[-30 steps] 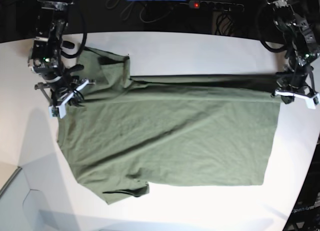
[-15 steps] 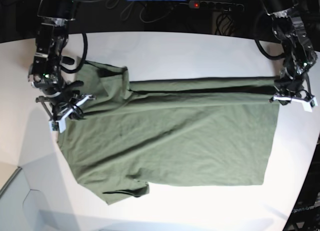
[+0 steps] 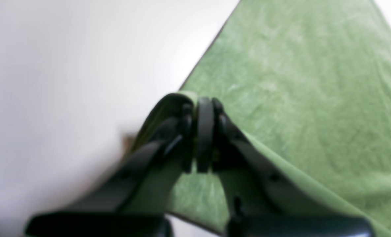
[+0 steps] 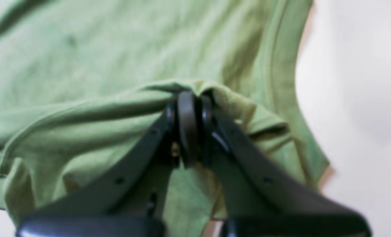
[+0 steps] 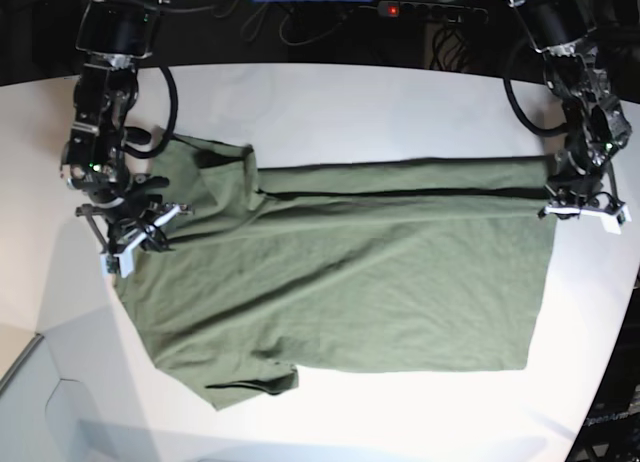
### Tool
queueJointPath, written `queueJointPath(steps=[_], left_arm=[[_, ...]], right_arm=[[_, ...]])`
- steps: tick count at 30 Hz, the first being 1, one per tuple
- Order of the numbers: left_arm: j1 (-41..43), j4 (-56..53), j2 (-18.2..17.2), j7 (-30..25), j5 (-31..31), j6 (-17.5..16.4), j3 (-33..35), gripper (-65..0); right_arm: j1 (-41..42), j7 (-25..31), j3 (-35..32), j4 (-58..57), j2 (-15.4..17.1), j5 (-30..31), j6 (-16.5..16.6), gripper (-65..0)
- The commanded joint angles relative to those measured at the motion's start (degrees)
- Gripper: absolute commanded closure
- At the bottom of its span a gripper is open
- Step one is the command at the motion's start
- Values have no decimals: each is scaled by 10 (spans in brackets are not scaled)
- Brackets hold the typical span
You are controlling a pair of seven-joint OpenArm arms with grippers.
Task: Layout the t-shirt on the table in an organized manner, then fold the t-shirt properly
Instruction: 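Lift the collar edge with both grippers and fold it toward the hem, then lower the folded edge with both grippers and open them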
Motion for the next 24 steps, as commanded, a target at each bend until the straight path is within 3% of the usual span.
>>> queueJointPath(steps=[1,24], left_arm=[[-16,10,-11,-12,-1,1,-2,0],[-66,-49,-12,-12,-1,1,-2,0]], right_arm=[[10,14,-3,10,4,3,0,0],[62,27,-16,-23,3,3,0,0]])
